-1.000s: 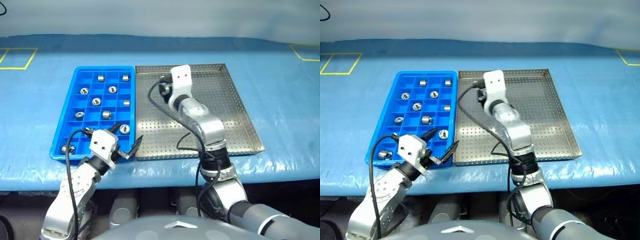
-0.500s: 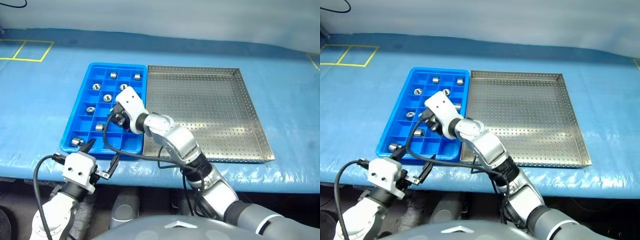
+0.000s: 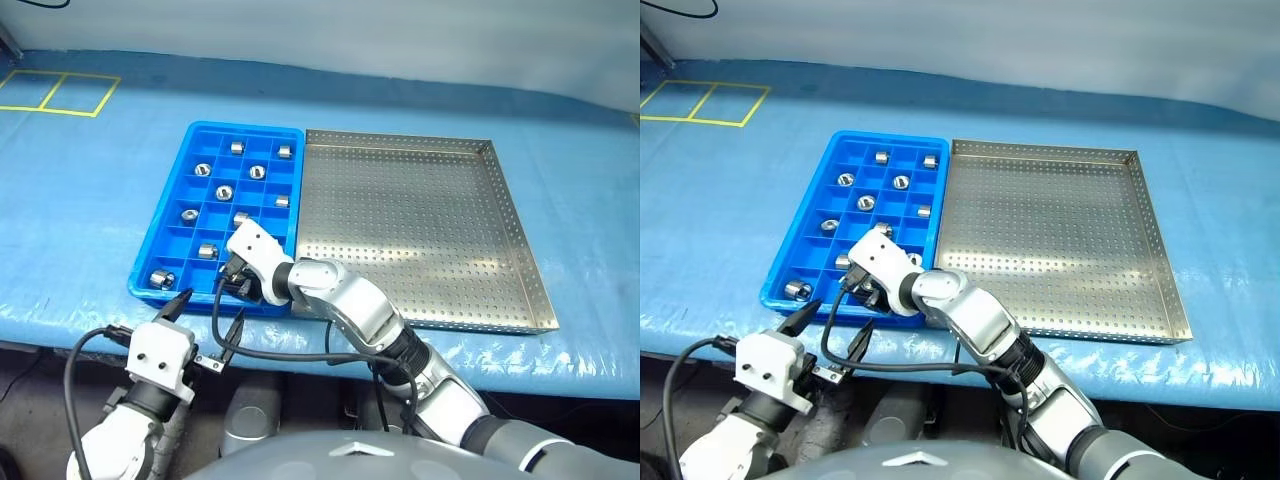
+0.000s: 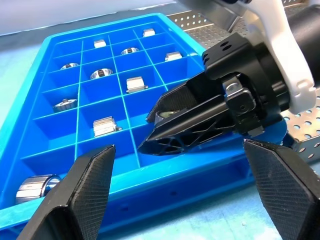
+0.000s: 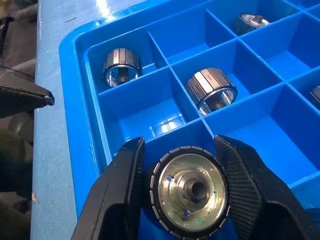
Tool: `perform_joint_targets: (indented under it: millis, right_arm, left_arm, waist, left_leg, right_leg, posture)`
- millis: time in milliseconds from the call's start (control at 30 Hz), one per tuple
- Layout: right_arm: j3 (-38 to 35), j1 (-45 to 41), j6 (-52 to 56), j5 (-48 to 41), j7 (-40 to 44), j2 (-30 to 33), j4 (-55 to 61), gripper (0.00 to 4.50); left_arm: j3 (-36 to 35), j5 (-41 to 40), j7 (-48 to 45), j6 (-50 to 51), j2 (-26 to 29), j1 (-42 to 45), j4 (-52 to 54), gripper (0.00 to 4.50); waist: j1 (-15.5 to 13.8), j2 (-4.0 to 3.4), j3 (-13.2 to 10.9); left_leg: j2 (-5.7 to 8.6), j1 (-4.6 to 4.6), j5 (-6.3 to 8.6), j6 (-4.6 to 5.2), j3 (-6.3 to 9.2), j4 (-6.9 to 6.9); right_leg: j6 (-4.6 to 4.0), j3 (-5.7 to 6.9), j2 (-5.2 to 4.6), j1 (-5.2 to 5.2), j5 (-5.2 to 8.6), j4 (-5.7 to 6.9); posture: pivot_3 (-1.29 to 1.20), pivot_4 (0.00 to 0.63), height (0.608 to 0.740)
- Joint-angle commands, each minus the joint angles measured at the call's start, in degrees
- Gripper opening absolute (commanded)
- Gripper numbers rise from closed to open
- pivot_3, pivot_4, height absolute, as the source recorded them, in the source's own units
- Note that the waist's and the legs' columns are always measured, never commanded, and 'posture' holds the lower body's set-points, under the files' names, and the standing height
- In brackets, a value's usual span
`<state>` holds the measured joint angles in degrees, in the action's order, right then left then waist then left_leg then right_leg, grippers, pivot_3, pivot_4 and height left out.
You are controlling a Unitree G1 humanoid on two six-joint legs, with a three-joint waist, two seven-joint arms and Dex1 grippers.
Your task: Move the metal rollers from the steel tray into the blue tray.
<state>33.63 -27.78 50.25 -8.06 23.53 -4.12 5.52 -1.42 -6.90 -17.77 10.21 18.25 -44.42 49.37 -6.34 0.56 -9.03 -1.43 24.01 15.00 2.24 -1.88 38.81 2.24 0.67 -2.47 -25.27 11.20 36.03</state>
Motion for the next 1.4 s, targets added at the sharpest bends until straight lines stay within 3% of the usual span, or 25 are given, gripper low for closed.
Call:
perform_joint_targets:
  millis: [33,167,333,500,867,1100,1400]
  right_arm:
    - [-1.1,0.8,-1.1,-0.2,-0.5,-1.0,0.0,3.21]
    - [-2.7,1.5,-1.9,-0.3,-1.9,-2.3,0.2,4.46]
    - [-6.6,1.7,-4.9,-0.9,-2.2,-1.3,5.9,4.46]
    - [-13.1,3.4,-10.7,-0.7,-1.9,4.1,13.8,4.46]
    - [-19.8,19.4,-22.6,5.9,-5.2,17.4,23.4,4.46]
    - [-20.2,28.4,-21.5,8.3,-7.2,20.3,28.0,4.46]
    - [-20.4,29.3,-20.1,7.3,-6.6,19.9,29.2,4.46]
  left_arm:
    - [0.9,0.2,-0.7,-1.3,0.3,1.1,0.9,4.47]
    - [1.2,-0.2,-1.5,-0.5,0.7,3.1,0.4,4.47]
    - [-0.3,-2.6,-2.5,0.8,1.0,7.3,0.3,4.47]
    - [-2.7,-5.3,-2.2,4.3,1.3,17.5,-1.5,4.47]
    - [-3.2,-0.3,0.4,7.4,3.0,32.2,-11.7,4.47]
    - [-3.2,1.2,0.5,5.6,2.7,32.7,-15.9,4.47]
    - [-2.4,1.5,1.1,5.8,1.5,31.3,-17.2,4.47]
  waist:
    - [0.0,0.01,0.0]
    - [0.1,0.00,0.0]
    - [0.5,0.00,0.0]
    - [0.9,0.00,0.0]
    - [5.0,0.00,0.0]
    - [6.8,0.03,0.0]
    - [7.1,0.06,0.1]
  left_leg:
    - [0.00,0.00,0.00,0.00,0.00,0.00]
    - [0.00,0.00,0.00,0.00,0.00,0.00]
    - [0.00,0.01,-0.01,0.00,0.01,0.01]
    - [0.02,-0.03,-0.01,0.00,0.04,0.11]
    - [0.07,-0.31,-0.01,0.01,-0.01,0.14]
    - [-0.01,-0.40,-0.01,0.02,-0.11,0.17]
    - [-0.02,-0.43,0.00,0.02,-0.15,0.30]
  right_leg:
    - [0.00,0.00,0.01,0.01,0.00,0.00]
    - [0.00,0.00,0.02,0.00,0.00,0.01]
    - [0.00,0.00,0.02,0.02,0.00,0.02]
    - [0.06,0.01,0.05,0.12,-0.04,0.02]
    - [0.08,-0.12,0.07,0.71,-0.06,0.02]
    - [0.06,-0.22,0.09,0.70,-0.05,0.15]
    - [0.07,-0.30,0.06,0.68,-0.06,0.25]
  posture:
    - [0.36,0.150,0.740]
    - [0.33,0.150,0.740]
    - [0.26,0.150,0.740]
    - [0.17,0.150,0.740]
    - [0.01,0.150,0.740]
    - [-0.03,0.150,0.740]
    - [-0.03,0.150,0.740]
